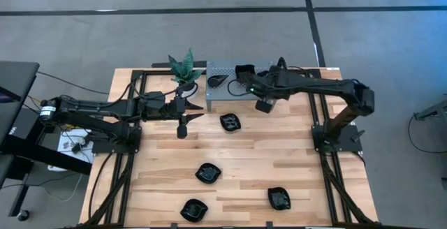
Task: Pick & Place Mini shaped plates
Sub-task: Put the leaf-shaped plate on the shelf
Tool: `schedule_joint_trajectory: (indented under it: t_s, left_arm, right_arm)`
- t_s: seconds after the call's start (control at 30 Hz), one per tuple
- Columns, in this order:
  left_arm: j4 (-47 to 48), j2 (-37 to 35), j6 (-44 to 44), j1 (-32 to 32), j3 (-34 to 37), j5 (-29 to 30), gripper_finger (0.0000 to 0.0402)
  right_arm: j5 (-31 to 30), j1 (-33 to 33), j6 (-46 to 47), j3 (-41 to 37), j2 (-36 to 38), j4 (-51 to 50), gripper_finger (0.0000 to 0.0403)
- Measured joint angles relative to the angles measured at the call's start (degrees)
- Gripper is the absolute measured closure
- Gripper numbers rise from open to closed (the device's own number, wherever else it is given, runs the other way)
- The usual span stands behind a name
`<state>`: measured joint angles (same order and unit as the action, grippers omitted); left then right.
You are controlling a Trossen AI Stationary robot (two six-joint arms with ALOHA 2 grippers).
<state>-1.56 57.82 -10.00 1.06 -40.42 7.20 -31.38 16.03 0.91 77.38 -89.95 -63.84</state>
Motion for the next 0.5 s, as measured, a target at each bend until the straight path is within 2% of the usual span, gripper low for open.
schedule_joint_trajectory:
  t_s: [0.33,0.5]
  left_arm:
    - [0.0,0.0,0.0,0.0,0.0,0.0,0.0302]
    - [0.0,0.0,0.0,0.0,0.0,0.0,0.0302]
  right_arm:
    - [0.0,2.6,-6.0,0.0,-2.3,0.9,0.0372]
    - [2.1,3.8,-6.6,0.0,-2.4,2.6,0.037]
